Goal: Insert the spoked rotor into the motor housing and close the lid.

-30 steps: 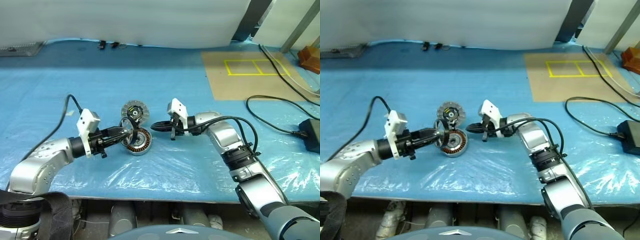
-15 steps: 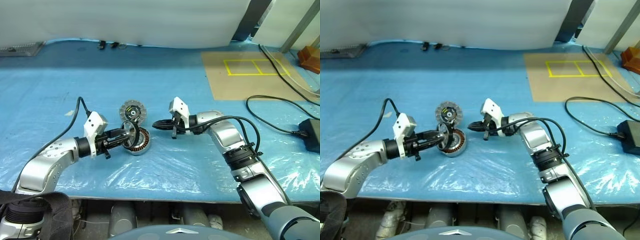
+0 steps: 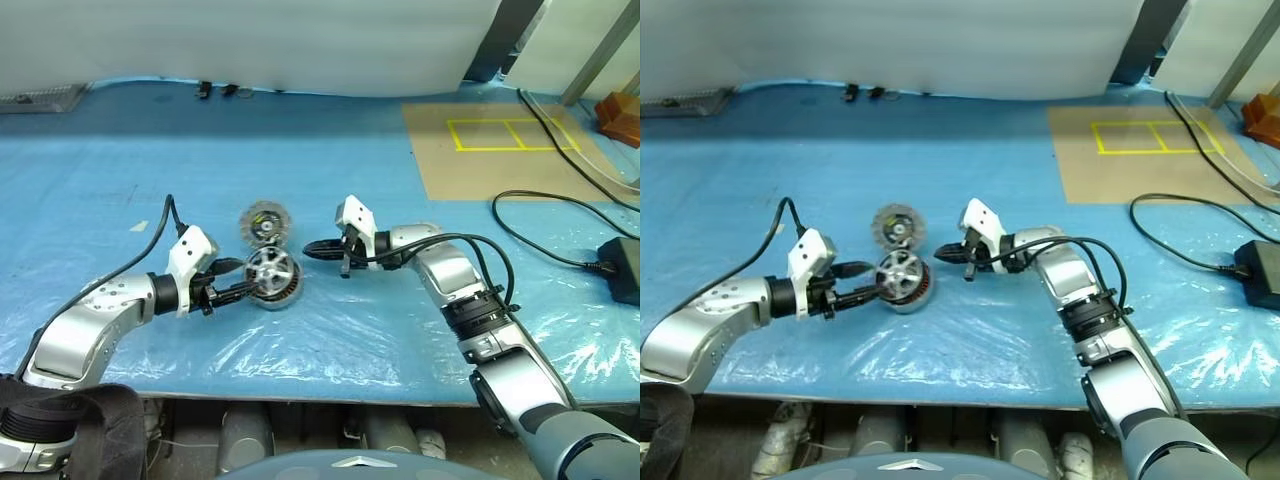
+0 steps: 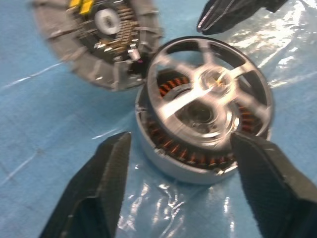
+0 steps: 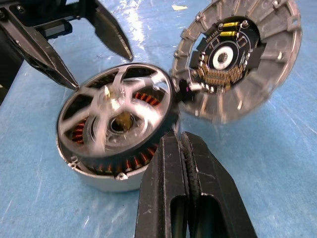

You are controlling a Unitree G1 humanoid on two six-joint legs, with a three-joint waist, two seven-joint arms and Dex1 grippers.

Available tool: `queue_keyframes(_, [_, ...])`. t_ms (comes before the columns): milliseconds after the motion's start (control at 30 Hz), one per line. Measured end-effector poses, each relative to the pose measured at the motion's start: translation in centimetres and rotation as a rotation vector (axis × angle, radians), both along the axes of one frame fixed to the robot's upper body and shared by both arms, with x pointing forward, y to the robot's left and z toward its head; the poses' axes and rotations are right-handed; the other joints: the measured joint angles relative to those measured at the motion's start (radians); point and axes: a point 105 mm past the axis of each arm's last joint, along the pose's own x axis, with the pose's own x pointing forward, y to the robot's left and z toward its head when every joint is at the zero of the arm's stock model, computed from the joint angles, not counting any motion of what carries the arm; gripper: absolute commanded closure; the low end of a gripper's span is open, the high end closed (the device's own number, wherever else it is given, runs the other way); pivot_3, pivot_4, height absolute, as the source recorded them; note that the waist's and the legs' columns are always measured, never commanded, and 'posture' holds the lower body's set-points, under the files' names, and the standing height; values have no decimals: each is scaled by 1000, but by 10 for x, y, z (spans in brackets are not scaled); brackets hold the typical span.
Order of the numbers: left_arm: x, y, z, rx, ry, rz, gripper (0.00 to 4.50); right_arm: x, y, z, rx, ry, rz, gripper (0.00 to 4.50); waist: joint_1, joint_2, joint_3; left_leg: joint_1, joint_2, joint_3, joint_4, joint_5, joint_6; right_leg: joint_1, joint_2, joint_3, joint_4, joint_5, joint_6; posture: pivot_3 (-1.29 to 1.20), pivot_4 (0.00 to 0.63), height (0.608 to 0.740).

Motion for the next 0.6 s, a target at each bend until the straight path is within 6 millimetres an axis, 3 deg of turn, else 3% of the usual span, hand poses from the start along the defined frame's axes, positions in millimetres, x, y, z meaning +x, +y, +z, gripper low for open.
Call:
queue_keyframes(200, [0, -4, 0, -70, 18, 29, 50, 2, 0, -3, -2, 7, -6, 4500, 0, 0, 0, -1, 0, 0, 0, 0, 0, 0, 0, 0, 0, 0, 0, 0, 150, 740])
queue_keyframes(300, [-1, -10, 11, -172, 1, 45, 625, 2, 0, -4, -3, 6, -7, 4500, 0, 0, 0, -1, 0, 0, 1, 0, 0, 0, 0, 0, 0, 0, 0, 0, 150, 740])
queue_keyframes(467, [-3, -13, 22, -262, -34, 76, 2359, 3, 1, -4, -2, -3, -7, 4500, -1, 0, 0, -1, 0, 0, 1, 0, 0, 0, 0, 0, 1, 0, 0, 0, 150, 740])
queue_keyframes(600, [-10, -31, 13, -275, -12, 45, 3810, 4, 4, 0, 5, -21, -6, 4500, 0, 0, 0, -1, 0, 0, 1, 0, 0, 0, 0, 0, 1, 0, 0, 0, 150, 740])
